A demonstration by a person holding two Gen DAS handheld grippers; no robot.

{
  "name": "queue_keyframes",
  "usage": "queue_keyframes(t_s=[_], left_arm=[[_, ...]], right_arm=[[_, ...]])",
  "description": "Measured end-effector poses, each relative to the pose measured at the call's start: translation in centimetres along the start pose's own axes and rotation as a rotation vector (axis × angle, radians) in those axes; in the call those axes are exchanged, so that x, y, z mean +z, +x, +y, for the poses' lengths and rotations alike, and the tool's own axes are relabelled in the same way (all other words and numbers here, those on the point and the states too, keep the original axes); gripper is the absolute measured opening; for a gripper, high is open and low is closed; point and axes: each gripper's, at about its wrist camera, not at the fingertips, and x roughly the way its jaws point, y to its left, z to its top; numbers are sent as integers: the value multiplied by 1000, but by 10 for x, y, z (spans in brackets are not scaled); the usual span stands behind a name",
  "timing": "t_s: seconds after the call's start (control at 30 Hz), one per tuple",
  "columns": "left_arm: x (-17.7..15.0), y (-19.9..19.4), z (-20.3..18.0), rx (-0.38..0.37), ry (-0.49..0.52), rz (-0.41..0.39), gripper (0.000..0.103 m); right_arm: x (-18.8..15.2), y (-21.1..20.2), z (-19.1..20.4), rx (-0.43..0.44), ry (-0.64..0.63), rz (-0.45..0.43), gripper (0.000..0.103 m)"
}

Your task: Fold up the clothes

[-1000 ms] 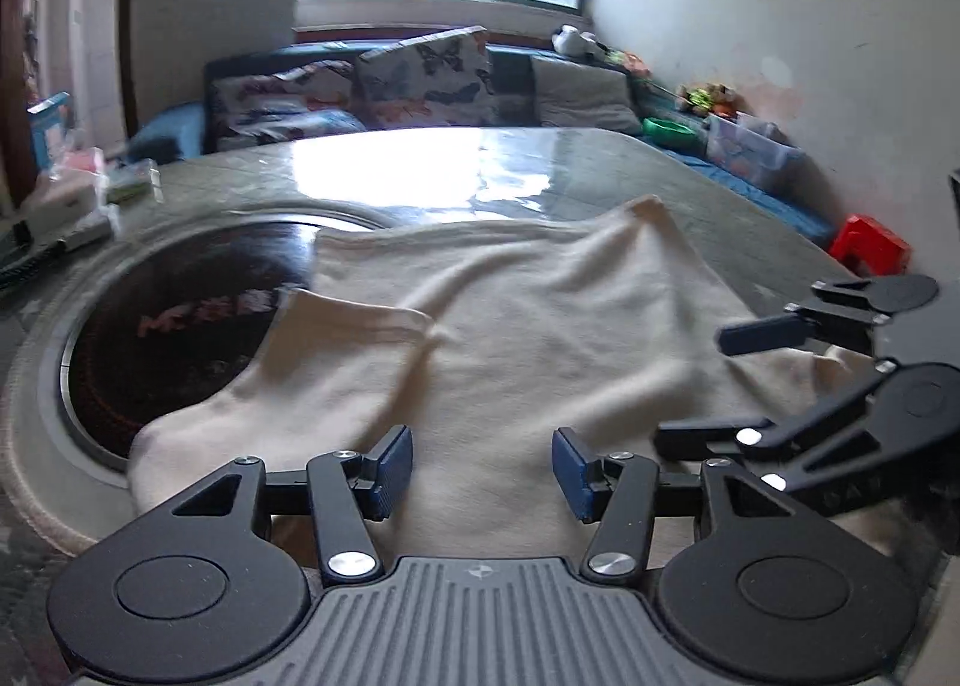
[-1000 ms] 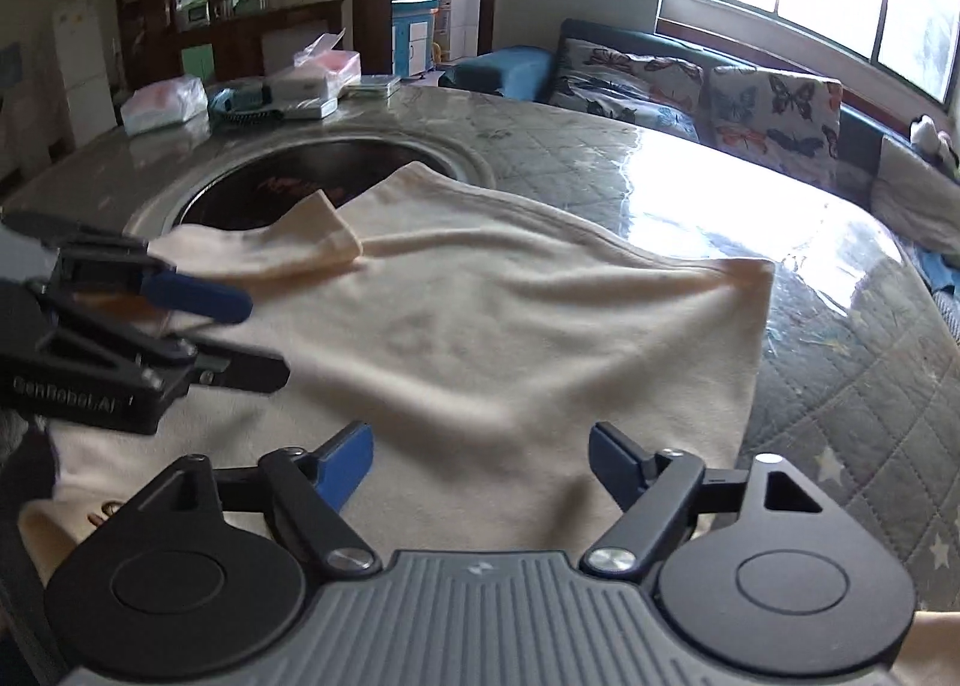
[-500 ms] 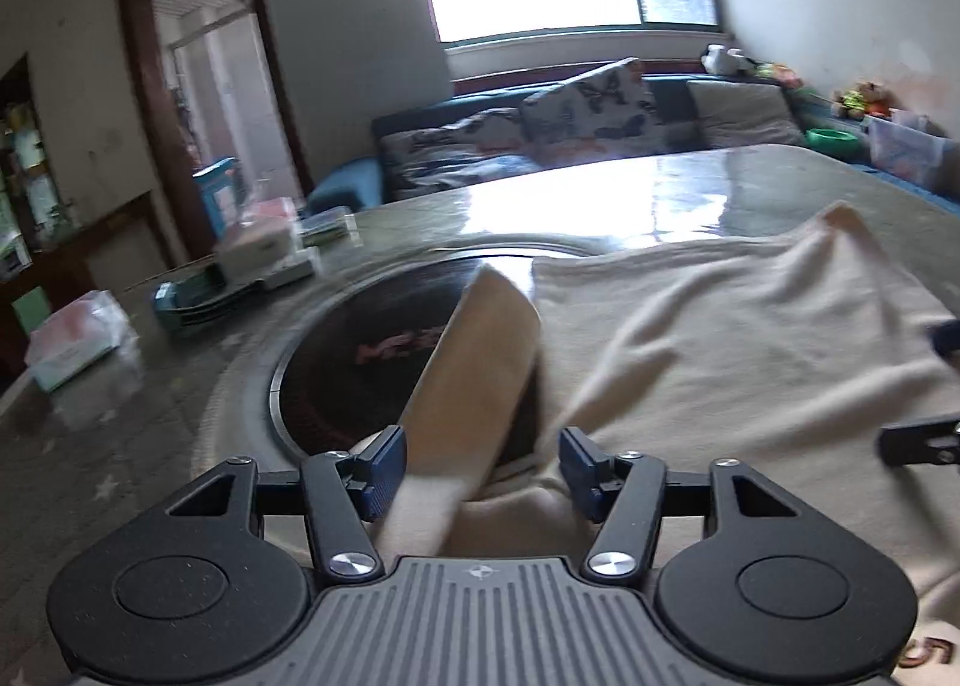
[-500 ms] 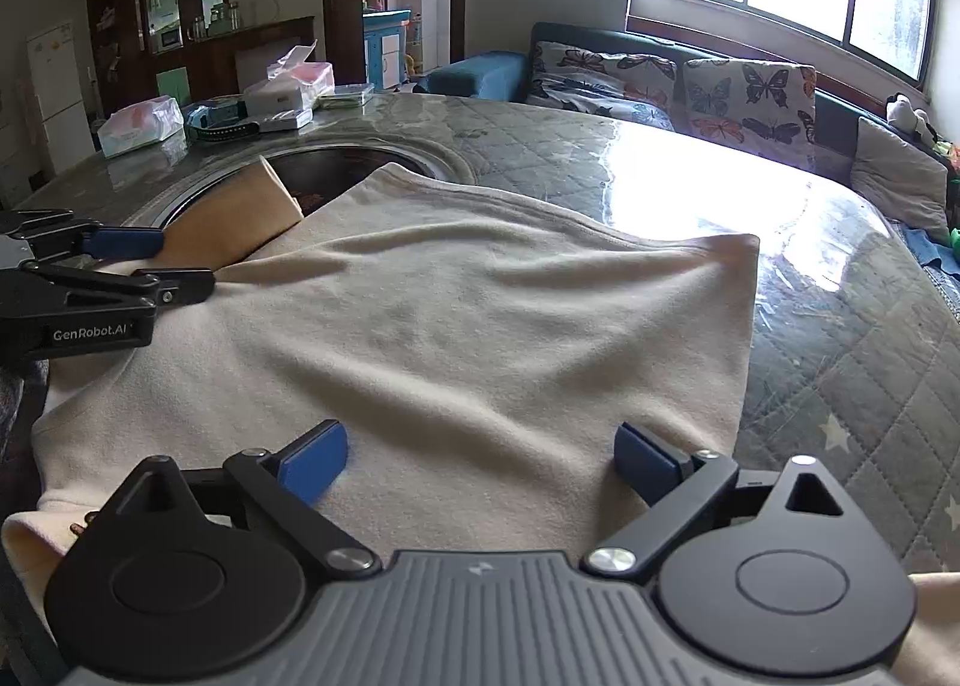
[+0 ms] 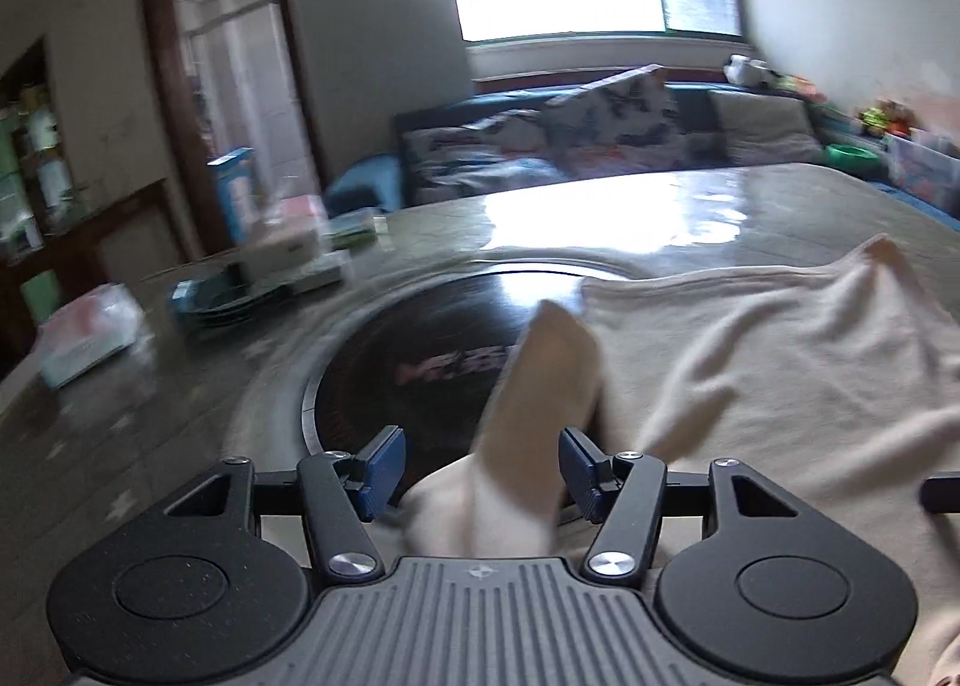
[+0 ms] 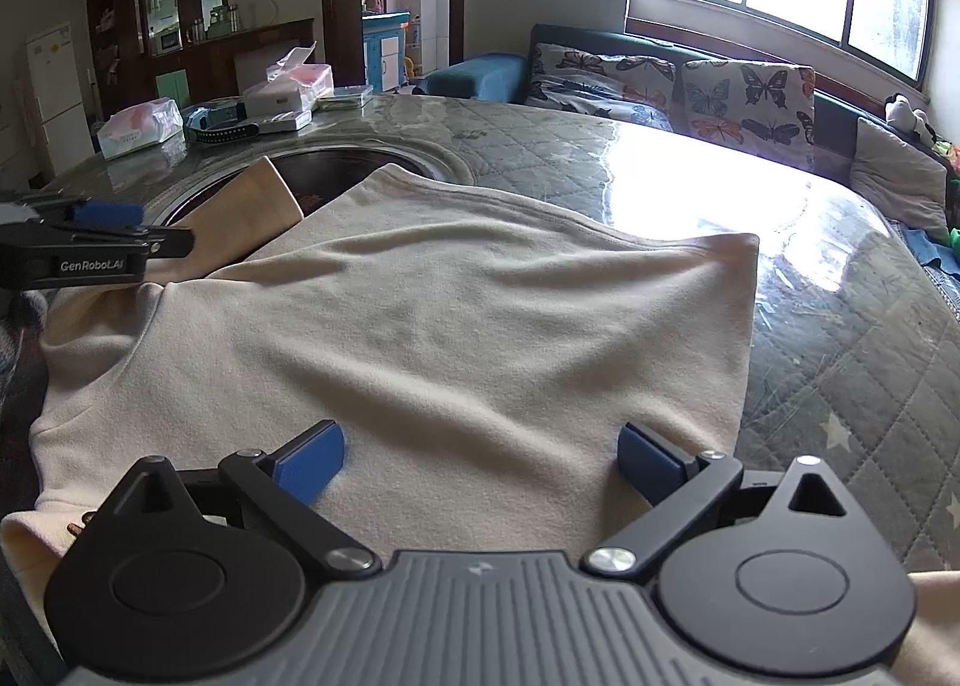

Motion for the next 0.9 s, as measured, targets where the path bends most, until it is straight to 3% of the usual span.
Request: queue_keyframes(t_s=[0.07,0.13,0.23,0.53,0.6,0.67,0.87,0.9], left_arm=[[6,7,-2,-38,10,14,53],[9,14,-2,-39,17,20,26],[11,17,7,-27,-18,18,6],[-1,-41,89,145,-294,-112,2],[-8,-48,103,172,-324,-100,2],[-12,-51,112,116,-349,-70,3],[-1,-39,74,-48,-215,-45,7],[1,-34,65,-63,-191,-40,13]], right_arm=[[0,0,0,0,0,0,100],[0,1,1,-1,0,0,100],[0,1,2,0,-1,2,100],[1,1,1,0,-5,7,100],[1,1,1,-1,-5,7,100],[1,1,1,-1,-4,8,100],[1,1,1,-4,0,10,101],[1,1,1,-6,1,10,101]])
